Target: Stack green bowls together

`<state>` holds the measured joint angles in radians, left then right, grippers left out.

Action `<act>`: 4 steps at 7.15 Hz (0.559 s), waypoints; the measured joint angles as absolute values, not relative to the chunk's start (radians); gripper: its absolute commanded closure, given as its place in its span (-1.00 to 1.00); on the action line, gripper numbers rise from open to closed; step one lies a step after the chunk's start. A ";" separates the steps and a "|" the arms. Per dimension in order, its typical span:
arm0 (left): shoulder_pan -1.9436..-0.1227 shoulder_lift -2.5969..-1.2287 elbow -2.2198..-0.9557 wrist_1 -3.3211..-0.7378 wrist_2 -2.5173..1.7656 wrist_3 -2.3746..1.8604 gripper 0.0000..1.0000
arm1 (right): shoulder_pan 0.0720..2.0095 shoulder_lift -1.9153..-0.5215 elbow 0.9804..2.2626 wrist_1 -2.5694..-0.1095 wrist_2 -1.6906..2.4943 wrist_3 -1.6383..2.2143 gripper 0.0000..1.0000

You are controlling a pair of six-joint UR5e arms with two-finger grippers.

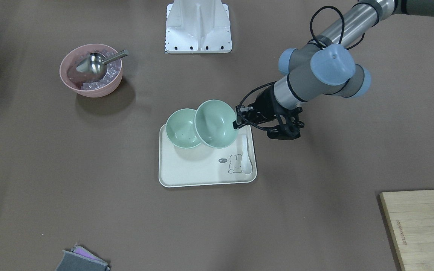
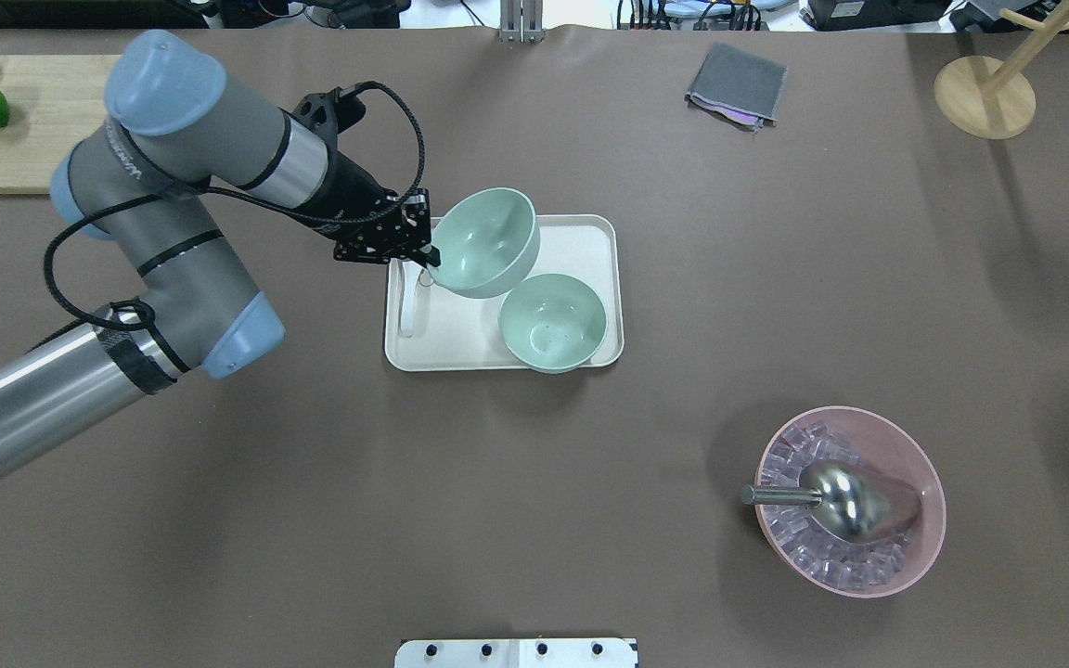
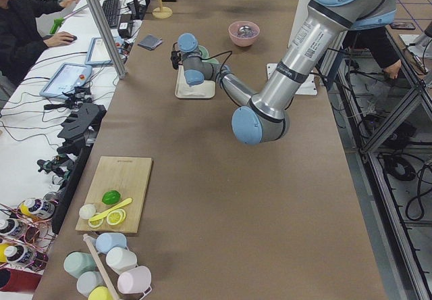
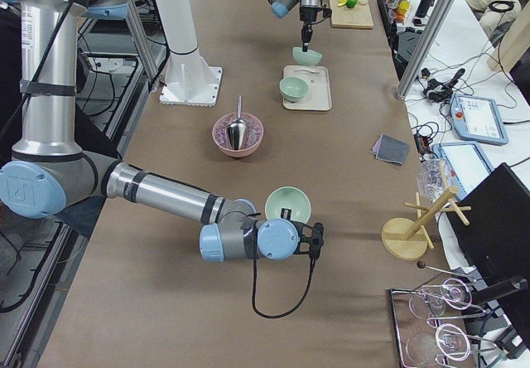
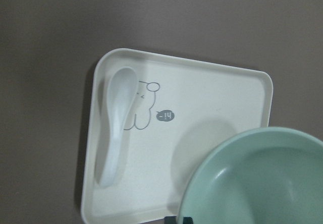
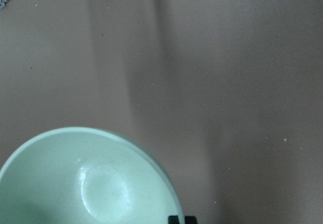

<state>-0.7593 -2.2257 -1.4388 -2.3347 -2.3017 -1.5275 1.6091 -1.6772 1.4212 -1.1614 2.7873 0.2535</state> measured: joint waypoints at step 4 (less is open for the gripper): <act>-0.647 -2.283 -1.413 -2.350 -2.173 -1.627 1.00 | 1.609 -1.676 1.421 -1.161 2.787 0.257 1.00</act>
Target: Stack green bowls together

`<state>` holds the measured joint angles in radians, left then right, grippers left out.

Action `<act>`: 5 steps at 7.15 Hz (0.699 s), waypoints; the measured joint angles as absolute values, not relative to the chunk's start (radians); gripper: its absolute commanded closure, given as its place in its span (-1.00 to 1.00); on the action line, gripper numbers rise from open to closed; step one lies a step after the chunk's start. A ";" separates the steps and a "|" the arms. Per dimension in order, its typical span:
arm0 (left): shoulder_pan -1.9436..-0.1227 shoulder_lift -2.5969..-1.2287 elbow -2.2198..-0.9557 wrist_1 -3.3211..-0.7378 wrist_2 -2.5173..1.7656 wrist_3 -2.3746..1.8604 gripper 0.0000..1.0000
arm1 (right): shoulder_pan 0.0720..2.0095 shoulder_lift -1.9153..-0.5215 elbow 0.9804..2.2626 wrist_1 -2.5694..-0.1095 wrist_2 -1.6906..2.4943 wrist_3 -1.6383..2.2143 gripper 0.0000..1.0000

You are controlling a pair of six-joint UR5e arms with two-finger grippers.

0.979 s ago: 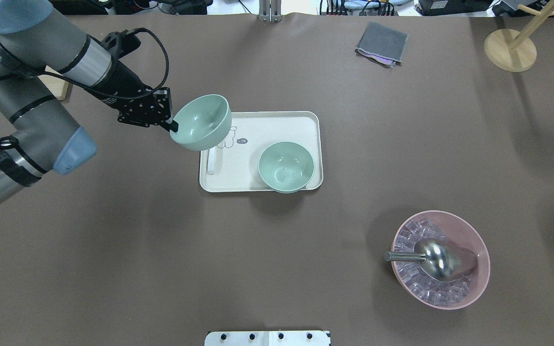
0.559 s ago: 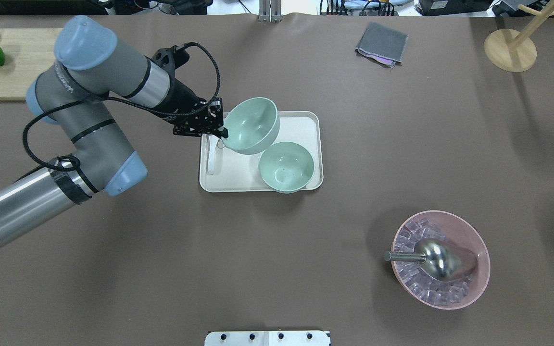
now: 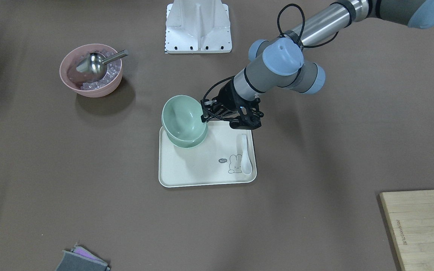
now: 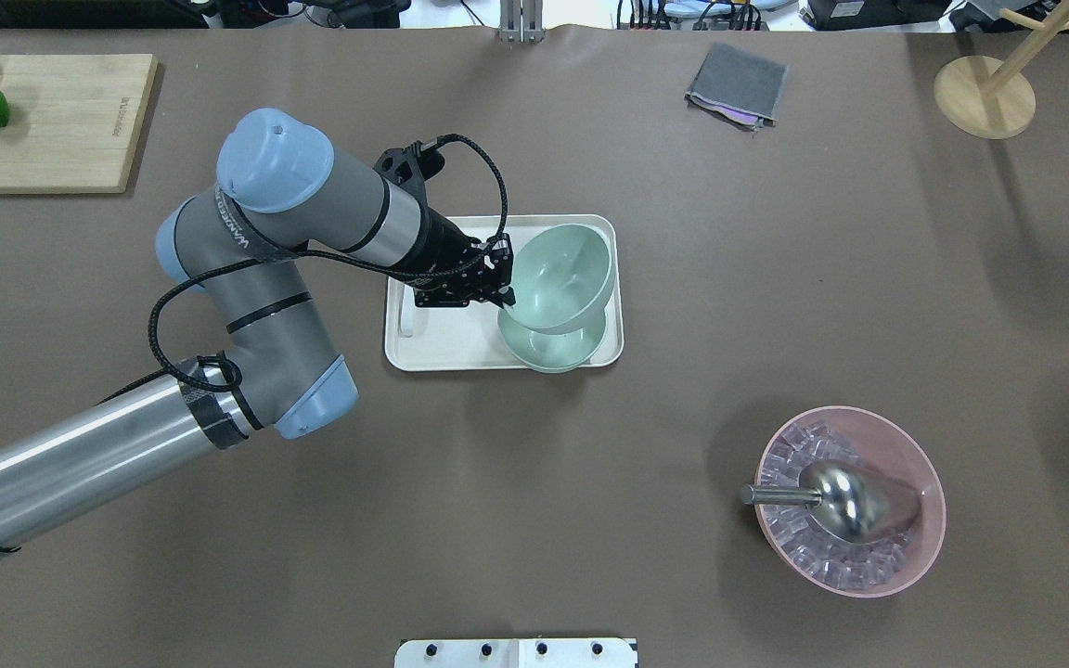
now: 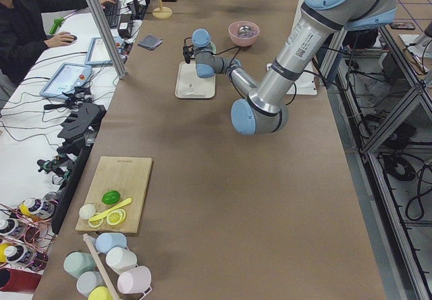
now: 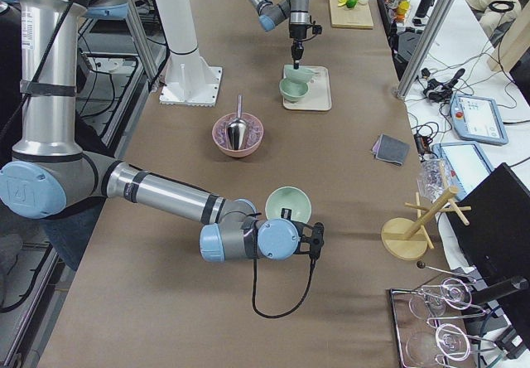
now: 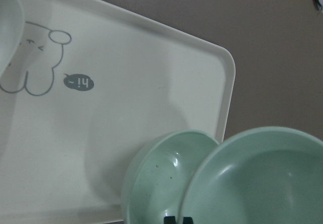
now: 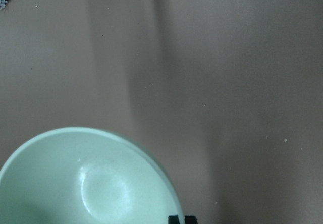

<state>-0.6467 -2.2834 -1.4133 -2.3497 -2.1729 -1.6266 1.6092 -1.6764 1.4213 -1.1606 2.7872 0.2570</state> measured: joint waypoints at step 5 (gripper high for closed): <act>-0.622 -2.281 -1.395 -2.341 -2.165 -1.618 -0.96 | 1.609 -1.677 1.442 -1.158 2.789 0.284 1.00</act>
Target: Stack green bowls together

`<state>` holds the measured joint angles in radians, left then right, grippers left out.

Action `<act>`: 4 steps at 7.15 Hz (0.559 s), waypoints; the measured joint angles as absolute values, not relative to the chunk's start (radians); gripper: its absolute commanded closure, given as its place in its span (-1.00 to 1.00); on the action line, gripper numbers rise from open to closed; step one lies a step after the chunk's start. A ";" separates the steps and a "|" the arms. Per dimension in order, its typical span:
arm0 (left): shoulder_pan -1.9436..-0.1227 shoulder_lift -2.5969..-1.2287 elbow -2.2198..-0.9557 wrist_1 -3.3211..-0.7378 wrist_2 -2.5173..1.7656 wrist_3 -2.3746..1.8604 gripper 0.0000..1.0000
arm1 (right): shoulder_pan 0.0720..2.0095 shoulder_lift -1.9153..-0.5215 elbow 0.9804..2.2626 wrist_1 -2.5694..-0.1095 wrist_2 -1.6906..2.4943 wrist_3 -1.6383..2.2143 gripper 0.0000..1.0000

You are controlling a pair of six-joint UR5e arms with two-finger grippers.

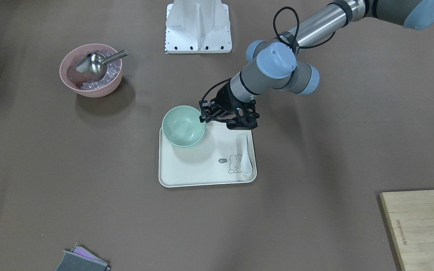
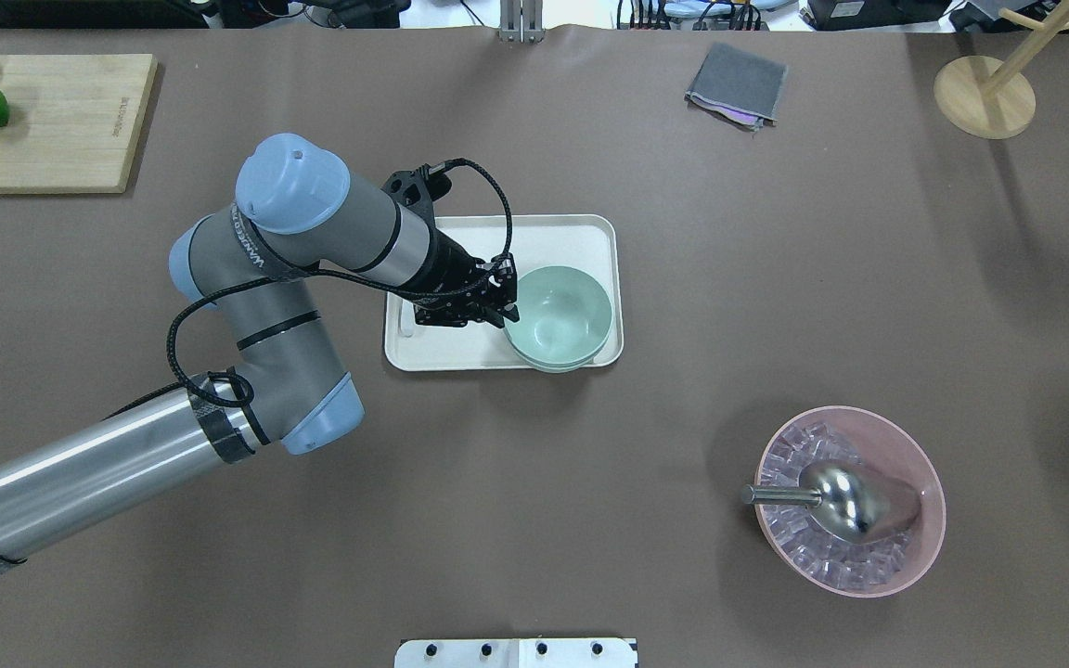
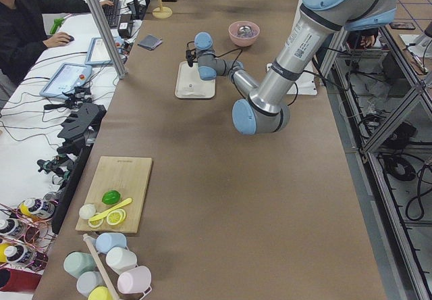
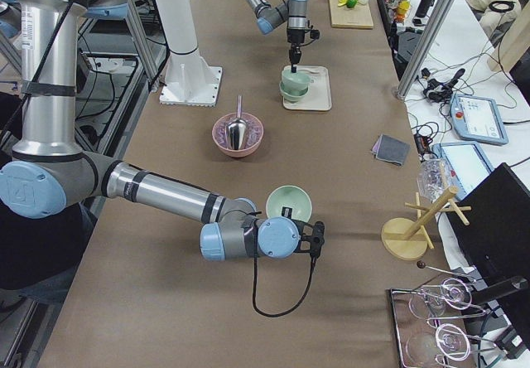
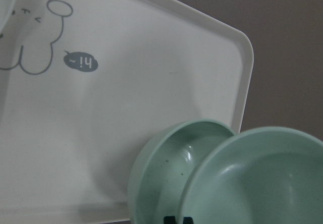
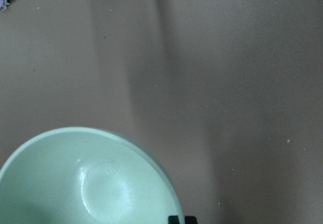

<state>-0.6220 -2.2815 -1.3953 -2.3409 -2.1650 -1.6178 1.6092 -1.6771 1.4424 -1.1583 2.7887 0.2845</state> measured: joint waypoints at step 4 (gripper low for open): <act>-0.767 -2.253 -1.417 -2.337 -2.309 -1.611 -0.96 | 1.609 -1.634 1.525 -1.157 2.931 0.485 1.00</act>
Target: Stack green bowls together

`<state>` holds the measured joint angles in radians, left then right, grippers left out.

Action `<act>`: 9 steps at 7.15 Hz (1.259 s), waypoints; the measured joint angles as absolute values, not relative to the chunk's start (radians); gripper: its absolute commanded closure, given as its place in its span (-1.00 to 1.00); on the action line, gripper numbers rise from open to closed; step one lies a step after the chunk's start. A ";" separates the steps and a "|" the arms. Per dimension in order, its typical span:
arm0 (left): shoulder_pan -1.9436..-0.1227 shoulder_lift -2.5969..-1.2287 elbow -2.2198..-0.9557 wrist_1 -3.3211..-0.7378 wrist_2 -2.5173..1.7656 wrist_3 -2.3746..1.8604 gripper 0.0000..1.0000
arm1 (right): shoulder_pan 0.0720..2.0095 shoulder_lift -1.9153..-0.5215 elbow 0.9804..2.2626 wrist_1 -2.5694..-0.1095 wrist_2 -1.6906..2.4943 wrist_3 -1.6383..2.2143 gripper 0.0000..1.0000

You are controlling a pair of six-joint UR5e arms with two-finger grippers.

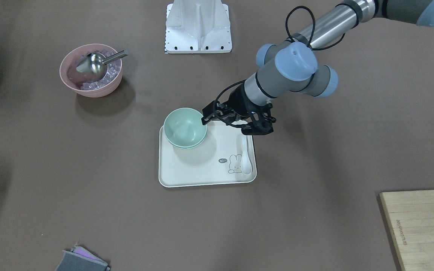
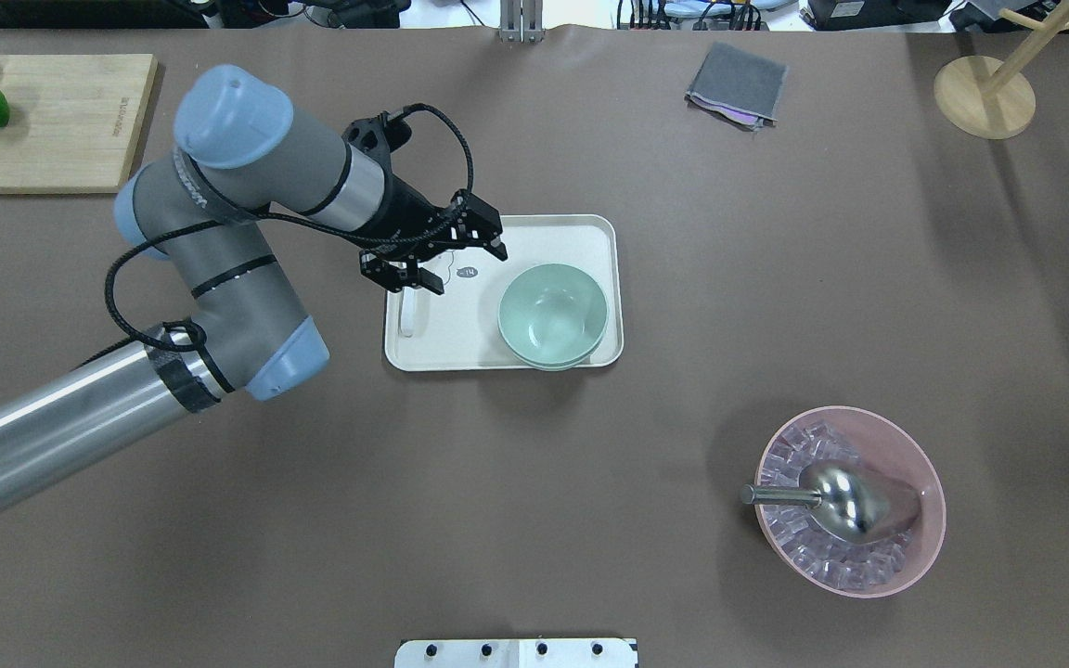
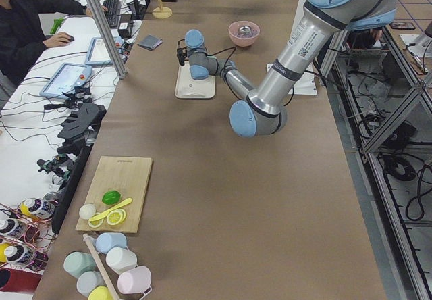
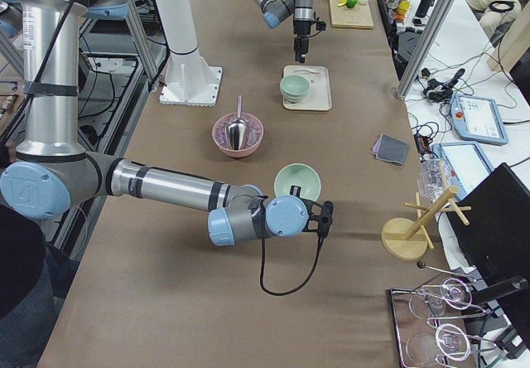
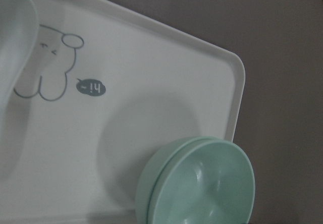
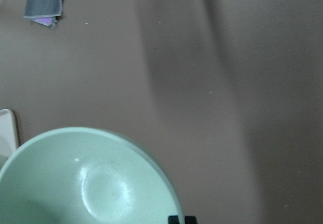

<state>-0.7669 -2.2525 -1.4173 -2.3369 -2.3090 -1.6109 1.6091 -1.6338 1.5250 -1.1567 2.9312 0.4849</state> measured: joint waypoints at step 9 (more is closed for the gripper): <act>-1.134 -2.053 -1.461 -2.339 -2.607 -1.452 -0.96 | 1.084 -1.153 1.711 -1.149 2.735 1.141 1.00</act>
<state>-1.1336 -2.0527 -1.4613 -2.3393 -2.6070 -1.4520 1.0843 -1.1527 1.7107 -1.1490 2.7345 1.1414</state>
